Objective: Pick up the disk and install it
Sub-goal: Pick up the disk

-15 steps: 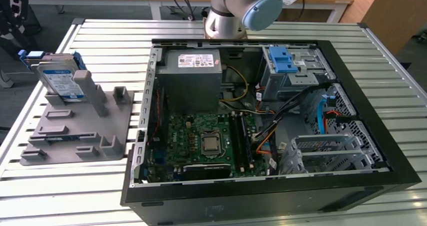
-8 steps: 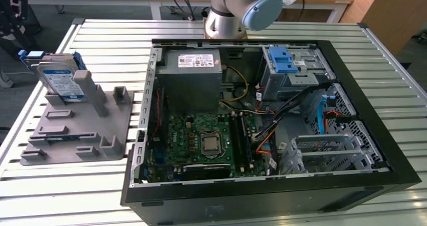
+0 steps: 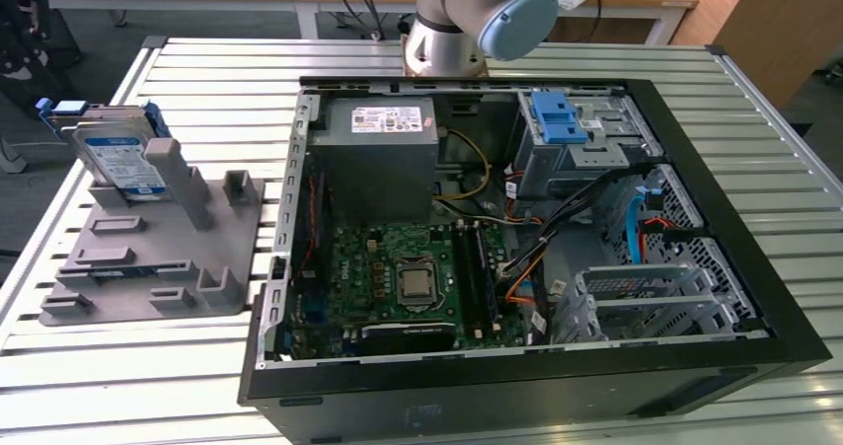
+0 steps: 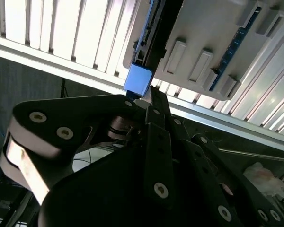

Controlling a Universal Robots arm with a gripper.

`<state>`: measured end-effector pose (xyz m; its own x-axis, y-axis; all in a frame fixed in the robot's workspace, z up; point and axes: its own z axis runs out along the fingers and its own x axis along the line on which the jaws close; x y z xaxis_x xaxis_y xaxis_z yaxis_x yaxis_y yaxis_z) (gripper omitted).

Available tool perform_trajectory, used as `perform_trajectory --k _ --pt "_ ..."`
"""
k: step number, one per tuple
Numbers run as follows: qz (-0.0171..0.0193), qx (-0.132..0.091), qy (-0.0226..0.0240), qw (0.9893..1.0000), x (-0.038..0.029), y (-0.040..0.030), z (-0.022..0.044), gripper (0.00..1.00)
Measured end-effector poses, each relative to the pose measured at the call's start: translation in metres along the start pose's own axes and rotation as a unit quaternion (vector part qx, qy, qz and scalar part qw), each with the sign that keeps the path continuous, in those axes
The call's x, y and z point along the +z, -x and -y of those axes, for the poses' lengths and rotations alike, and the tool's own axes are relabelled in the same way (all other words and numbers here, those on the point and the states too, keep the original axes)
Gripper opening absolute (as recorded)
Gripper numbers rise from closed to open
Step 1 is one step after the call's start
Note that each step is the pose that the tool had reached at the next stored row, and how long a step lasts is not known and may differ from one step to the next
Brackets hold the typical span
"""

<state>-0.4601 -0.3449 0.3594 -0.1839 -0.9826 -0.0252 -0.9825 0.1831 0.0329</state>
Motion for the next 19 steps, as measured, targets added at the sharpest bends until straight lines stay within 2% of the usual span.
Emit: perform_trajectory --k 4,7,10,15,16,19 --pt "-0.0011 -0.033 0.0009 0.9995 0.0008 0.0 0.0 0.11" --pt "-0.002 -0.061 0.0015 0.9982 0.0016 0.0 0.0001 0.11" --pt "-0.0029 -0.088 0.0021 0.9962 0.0022 0.0 0.0001 0.11" --pt "-0.0042 -0.129 0.0032 0.9917 0.0028 -0.0001 0.0001 0.11" --pt "-0.0043 -0.131 0.0032 0.9914 0.0028 -0.0001 0.0001 0.11" --pt "-0.0043 -0.131 0.0031 0.9914 0.0029 -0.0001 0.0001 0.11"
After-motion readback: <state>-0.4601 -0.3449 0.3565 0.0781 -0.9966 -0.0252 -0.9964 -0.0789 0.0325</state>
